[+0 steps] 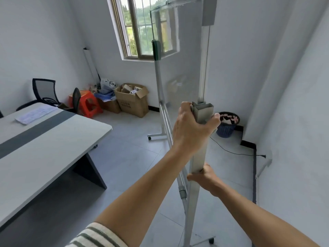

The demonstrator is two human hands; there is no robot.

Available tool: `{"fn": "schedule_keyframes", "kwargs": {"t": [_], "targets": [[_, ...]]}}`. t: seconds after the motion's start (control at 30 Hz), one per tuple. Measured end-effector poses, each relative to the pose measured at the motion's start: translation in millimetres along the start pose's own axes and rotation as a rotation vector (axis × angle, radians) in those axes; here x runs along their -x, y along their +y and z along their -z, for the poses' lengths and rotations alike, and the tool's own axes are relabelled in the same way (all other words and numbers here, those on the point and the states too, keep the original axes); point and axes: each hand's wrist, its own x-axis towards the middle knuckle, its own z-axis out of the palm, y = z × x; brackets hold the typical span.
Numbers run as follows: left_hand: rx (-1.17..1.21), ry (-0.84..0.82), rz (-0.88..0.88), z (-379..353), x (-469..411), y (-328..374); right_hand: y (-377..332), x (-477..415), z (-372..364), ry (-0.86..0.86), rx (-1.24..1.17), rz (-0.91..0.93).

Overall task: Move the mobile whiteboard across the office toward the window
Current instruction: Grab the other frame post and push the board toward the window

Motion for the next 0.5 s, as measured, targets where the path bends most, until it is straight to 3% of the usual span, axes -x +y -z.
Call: {"fn": "schedule_keyframes", "kwargs": {"t": [0.5], "targets": [[-0.13, 0.037, -0.124, -115.9, -219.8, -22.8, -10.8, -228.3, 130.9, -0.082, -0.043, -0.047]]}}
